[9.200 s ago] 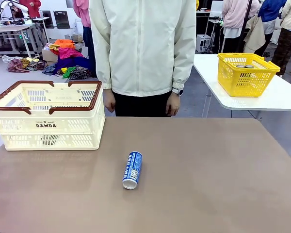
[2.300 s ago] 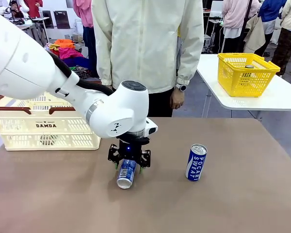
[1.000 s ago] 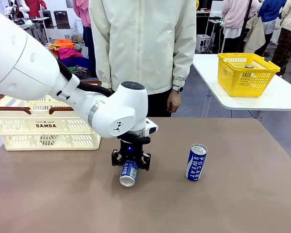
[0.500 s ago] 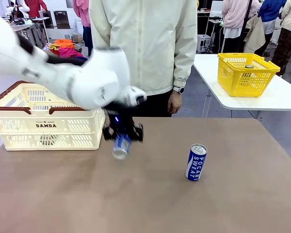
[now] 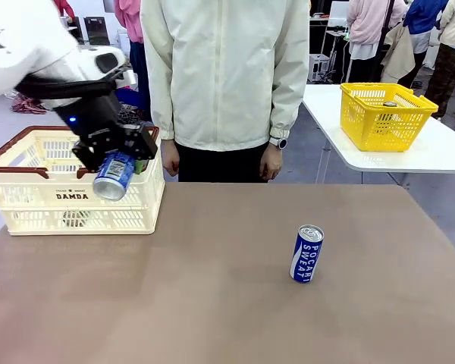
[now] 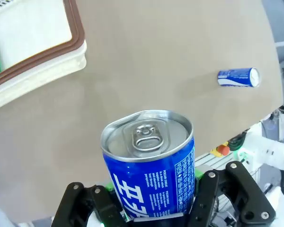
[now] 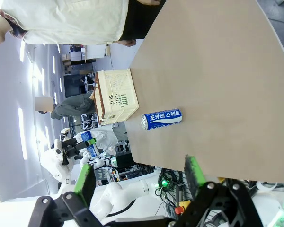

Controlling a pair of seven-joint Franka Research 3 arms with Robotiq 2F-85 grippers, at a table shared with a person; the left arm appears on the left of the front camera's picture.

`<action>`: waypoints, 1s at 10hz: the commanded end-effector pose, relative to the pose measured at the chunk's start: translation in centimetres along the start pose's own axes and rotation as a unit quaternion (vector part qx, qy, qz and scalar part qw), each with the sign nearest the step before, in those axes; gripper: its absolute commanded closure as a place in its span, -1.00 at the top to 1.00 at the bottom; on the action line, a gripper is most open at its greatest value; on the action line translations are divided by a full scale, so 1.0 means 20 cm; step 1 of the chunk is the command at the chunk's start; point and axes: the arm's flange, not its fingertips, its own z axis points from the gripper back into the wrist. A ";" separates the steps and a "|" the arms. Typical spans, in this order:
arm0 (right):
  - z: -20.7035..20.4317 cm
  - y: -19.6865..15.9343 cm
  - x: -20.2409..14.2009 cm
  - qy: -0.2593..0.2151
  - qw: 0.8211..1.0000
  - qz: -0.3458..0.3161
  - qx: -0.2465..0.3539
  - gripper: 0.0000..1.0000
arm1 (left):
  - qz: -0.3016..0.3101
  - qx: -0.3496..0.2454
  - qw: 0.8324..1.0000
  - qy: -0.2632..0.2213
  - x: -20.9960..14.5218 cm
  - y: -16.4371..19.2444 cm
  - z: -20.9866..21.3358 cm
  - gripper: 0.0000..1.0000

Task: Place the drinks into the Shopping basket.
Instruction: Pick up one drink and place it into the Shopping basket.

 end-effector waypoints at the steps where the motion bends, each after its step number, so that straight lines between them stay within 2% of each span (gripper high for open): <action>1: 0.01 0.00 0.00 0.003 1.000 0.007 0.002 1.00 | -0.027 0.027 0.999 0.028 0.14 -0.14 -0.13 -1.00; 3: 0.01 0.00 0.00 0.003 1.000 0.007 0.002 1.00 | -0.027 0.027 0.999 0.028 0.14 -0.14 -0.13 -1.00; 4: 0.01 0.00 0.00 0.003 1.000 0.007 0.002 1.00 | -0.020 0.014 0.999 0.025 0.05 -0.10 -0.13 -1.00; 5: 0.01 0.00 0.00 0.003 1.000 0.007 0.002 1.00 | -0.008 0.028 0.994 0.110 0.22 -0.10 -0.15 -1.00; 6: 0.01 0.00 0.00 0.003 1.000 0.007 0.002 1.00 | 0.114 0.028 0.988 0.104 0.41 -0.03 -0.11 -1.00; 7: 0.01 0.00 0.00 0.003 1.000 0.007 0.002 1.00 | 0.176 0.034 0.979 0.096 0.56 0.06 -0.06 -1.00; 8: 0.01 0.00 0.00 0.003 1.000 0.007 0.002 1.00 | 0.236 0.034 0.969 0.065 0.73 0.18 0.00 -1.00; 9: 0.01 0.00 0.00 0.003 1.000 0.007 0.002 1.00 | 0.270 0.037 0.961 0.051 0.86 0.29 0.02 -1.00; 10: 0.01 0.00 0.00 0.003 1.000 0.007 0.002 1.00 | 0.279 0.067 0.957 0.044 0.95 0.41 -0.01 -1.00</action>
